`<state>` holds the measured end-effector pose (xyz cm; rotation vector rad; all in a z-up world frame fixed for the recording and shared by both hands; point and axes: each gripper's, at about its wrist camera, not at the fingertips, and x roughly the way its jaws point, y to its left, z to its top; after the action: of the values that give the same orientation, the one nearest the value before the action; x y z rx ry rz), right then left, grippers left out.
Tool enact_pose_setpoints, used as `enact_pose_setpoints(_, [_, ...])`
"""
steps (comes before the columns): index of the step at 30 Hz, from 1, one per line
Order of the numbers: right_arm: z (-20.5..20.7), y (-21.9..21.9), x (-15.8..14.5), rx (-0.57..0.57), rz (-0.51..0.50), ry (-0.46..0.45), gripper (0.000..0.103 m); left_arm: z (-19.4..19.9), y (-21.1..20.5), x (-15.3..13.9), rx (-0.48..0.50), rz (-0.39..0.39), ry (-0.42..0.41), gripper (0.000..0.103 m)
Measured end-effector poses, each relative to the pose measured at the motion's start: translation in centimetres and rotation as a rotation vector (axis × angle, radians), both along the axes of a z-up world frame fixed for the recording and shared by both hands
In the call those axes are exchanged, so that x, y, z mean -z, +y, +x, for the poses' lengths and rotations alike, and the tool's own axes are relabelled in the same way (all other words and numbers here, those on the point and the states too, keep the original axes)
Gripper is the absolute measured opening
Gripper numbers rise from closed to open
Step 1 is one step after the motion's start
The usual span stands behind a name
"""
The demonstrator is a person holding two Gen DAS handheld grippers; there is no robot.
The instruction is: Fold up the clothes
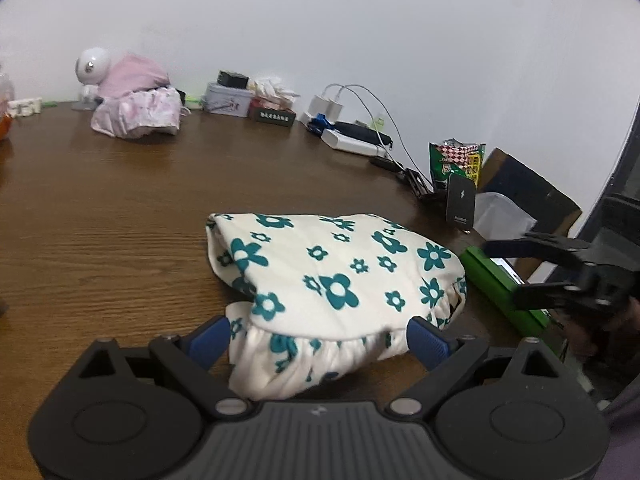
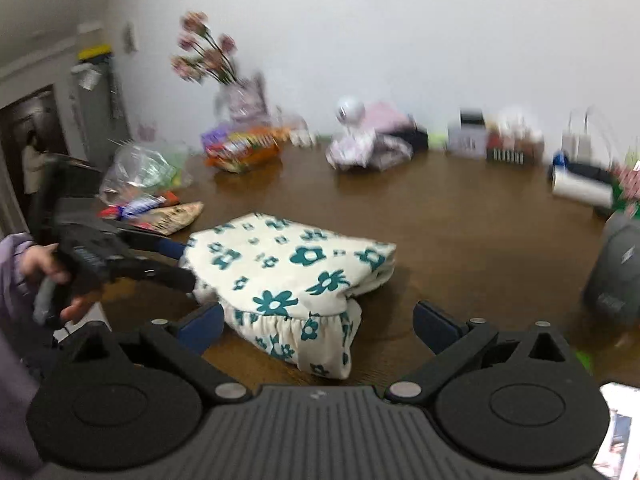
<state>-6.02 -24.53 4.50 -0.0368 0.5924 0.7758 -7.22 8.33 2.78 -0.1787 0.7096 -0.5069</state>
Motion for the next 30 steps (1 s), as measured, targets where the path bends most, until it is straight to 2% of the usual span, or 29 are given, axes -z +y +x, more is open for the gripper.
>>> enact_pose_setpoints(4, [2.8, 1.8, 0.9, 0.09, 0.097, 0.162, 0.1, 1.5, 1.4, -0.2, -0.059, -0.061, 0.079, 0.093])
enact_pose_setpoints(5, [3.0, 2.2, 1.4, 0.109, 0.095, 0.189, 0.097, 1.7, 1.8, -0.2, -0.082, -0.082, 0.097, 0.093])
enact_pose_setpoints(6, [3.3, 2.7, 2.0, 0.128, 0.092, 0.215, 0.087, 1.9, 1.9, 0.1, -0.092, -0.098, 0.128, 0.086])
enact_pose_setpoints(7, [3.5, 3.1, 2.5, 0.145, 0.091, 0.241, 0.07, 2.1, 1.9, 0.6, -0.088, -0.105, 0.143, 0.078])
enact_pose_setpoints(8, [3.5, 3.4, 3.1, 0.155, 0.099, 0.263, 0.064, 2.3, 1.9, 1.1, -0.084, -0.111, 0.157, 0.067])
enact_pose_setpoints(10, [3.5, 3.8, 4.2, 0.175, 0.113, 0.303, 0.056, 2.9, 1.8, 1.9, -0.065, -0.132, 0.171, 0.059])
enact_pose_setpoints(12, [4.0, 4.0, 4.5, 0.2, 0.118, 0.301, 0.052, 4.3, 1.6, 1.9, -0.041, -0.128, 0.18, 0.049])
enact_pose_setpoints(17, [9.0, 4.2, 4.1, 0.305, 0.078, 0.265, 0.049, 12.0, -0.8, 1.4, -0.016, -0.052, 0.187, 0.048])
enact_pose_setpoints(20, [14.2, 4.3, 3.8, 0.405, 0.057, 0.258, 0.049, 17.9, -2.6, 1.0, -0.025, -0.008, 0.187, 0.048])
enact_pose_setpoints(24, [22.0, 4.5, 3.5, 0.525, 0.012, 0.249, 0.049, 26.3, -4.7, 0.7, -0.042, 0.059, 0.137, 0.047])
enact_pose_setpoints(29, [32.2, 3.1, 4.2, 0.582, 0.077, 0.304, 0.048, 35.2, -3.6, 2.0, -0.132, -0.051, 0.157, 0.047])
enact_pose_setpoints(30, [33.5, 3.2, 4.3, 0.58, 0.073, 0.3, 0.048, 36.2, -3.6, 2.0, -0.142, -0.048, 0.149, 0.047])
